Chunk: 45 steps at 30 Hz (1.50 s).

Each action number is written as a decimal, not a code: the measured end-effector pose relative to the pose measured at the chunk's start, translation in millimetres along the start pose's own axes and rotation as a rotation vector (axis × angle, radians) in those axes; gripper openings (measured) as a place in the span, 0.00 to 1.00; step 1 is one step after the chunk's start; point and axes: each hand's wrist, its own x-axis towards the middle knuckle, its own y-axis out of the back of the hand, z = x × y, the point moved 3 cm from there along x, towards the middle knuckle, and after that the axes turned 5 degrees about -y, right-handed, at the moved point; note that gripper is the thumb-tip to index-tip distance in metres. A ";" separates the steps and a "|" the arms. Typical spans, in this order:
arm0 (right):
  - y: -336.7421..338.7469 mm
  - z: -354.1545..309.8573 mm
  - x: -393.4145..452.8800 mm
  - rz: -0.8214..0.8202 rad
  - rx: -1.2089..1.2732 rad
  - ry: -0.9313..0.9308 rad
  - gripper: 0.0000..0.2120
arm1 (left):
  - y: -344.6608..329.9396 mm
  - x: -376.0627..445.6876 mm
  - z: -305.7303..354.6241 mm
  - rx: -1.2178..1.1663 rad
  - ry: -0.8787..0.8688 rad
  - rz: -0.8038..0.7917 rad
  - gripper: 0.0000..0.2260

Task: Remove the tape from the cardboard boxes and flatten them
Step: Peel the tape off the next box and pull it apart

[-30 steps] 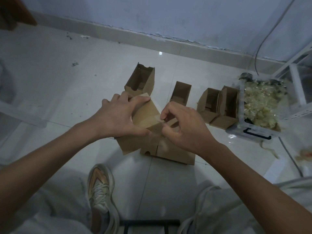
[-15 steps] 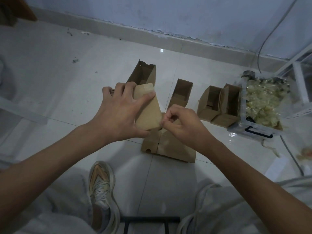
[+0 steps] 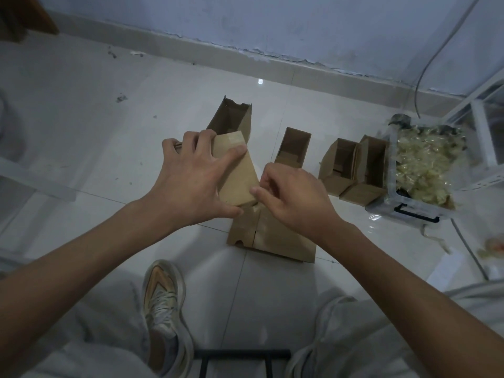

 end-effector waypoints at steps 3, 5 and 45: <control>0.6 -2.4 1.6 -0.075 -0.230 0.151 0.11 | -3.9 -1.3 1.2 -0.013 0.006 -0.006 0.50; -1.5 1.1 0.8 -0.079 -0.094 0.126 0.12 | -7.2 -3.3 0.8 -0.045 0.008 -0.010 0.51; 26.3 9.6 6.1 -0.086 1.165 -0.337 0.20 | -1.2 -12.2 -4.6 -0.659 0.112 0.170 0.57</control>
